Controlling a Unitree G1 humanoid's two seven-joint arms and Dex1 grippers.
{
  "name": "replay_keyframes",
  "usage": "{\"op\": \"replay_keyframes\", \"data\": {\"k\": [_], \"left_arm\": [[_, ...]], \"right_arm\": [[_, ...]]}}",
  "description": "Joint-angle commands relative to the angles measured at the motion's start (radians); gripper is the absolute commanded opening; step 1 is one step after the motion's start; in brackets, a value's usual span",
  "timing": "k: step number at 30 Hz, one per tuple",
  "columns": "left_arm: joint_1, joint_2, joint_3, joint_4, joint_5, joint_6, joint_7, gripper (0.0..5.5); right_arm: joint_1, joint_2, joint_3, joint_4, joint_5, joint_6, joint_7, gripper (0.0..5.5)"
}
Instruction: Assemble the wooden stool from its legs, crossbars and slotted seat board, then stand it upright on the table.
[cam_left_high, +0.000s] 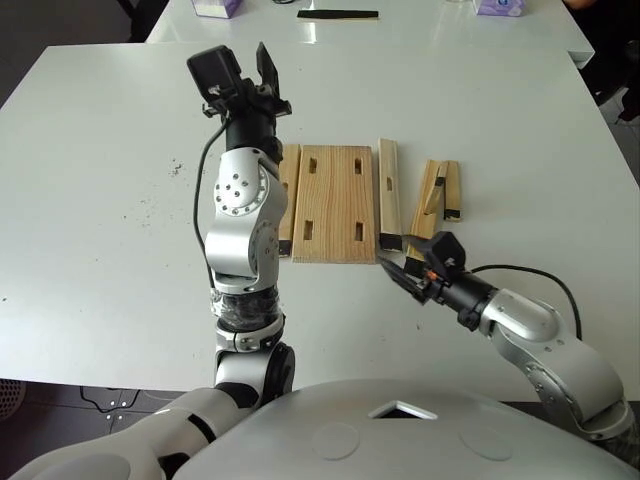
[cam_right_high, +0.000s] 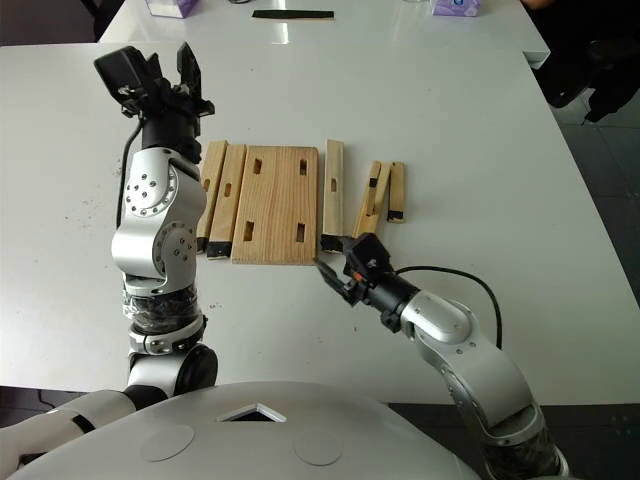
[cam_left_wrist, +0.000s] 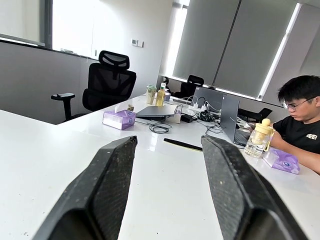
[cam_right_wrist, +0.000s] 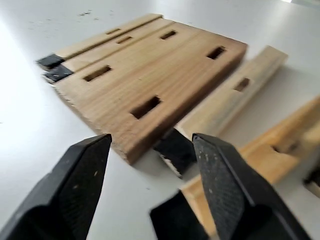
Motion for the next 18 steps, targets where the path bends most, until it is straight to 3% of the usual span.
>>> {"op": "replay_keyframes", "data": {"k": [1,4,18], "left_arm": [[0.160,-0.125,-0.067,-0.029,-0.005,0.007,0.057,2.40],[0.146,-0.141,-0.100,0.016,-0.014,-0.036,0.074,2.40],[0.045,-0.150,-0.148,0.279,-0.085,-0.236,0.086,2.40]], "right_arm": [[-0.004,0.063,-0.074,0.002,-0.002,0.094,-0.085,3.56],[-0.026,0.073,-0.075,0.003,0.003,0.135,-0.092,4.00],[-0.153,0.083,0.005,0.260,-0.097,0.096,-0.075,4.00]]}}
